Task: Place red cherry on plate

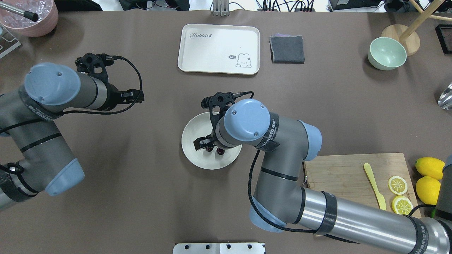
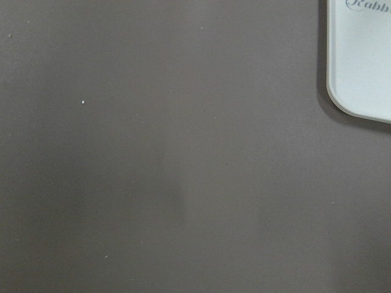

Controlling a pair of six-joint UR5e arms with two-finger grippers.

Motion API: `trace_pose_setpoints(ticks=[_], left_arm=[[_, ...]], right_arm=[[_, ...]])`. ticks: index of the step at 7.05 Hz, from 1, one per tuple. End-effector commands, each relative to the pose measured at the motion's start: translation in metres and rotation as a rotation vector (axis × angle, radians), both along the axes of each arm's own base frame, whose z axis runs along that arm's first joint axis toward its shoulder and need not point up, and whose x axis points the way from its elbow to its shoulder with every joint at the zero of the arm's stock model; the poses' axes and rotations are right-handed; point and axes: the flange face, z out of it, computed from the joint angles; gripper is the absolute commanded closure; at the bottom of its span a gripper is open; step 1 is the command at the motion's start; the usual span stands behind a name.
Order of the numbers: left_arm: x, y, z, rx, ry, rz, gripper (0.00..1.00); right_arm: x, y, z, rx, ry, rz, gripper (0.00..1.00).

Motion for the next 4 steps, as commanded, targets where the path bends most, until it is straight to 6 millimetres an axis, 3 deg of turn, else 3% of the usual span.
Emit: trace_pose_setpoints(ticks=[1, 2, 3, 4], left_arm=[[-0.057, -0.002, 0.035, 0.069, -0.066, 0.119, 0.02], [-0.099, 0.005, 0.063, 0.117, -0.123, 0.182, 0.02], [-0.145, 0.001, 0.084, 0.122, -0.121, 0.243, 0.02], [-0.196, -0.008, 0.107, 0.162, -0.137, 0.294, 0.02]], right_arm=[[0.09, -0.033, -0.017, -0.112, 0.05, 0.006, 0.0], [0.13, -0.057, 0.001, -0.145, 0.102, -0.005, 0.0], [0.175, -0.075, 0.035, -0.126, 0.172, -0.017, 0.0], [0.218, -0.089, 0.084, -0.101, 0.232, -0.033, 0.0]])
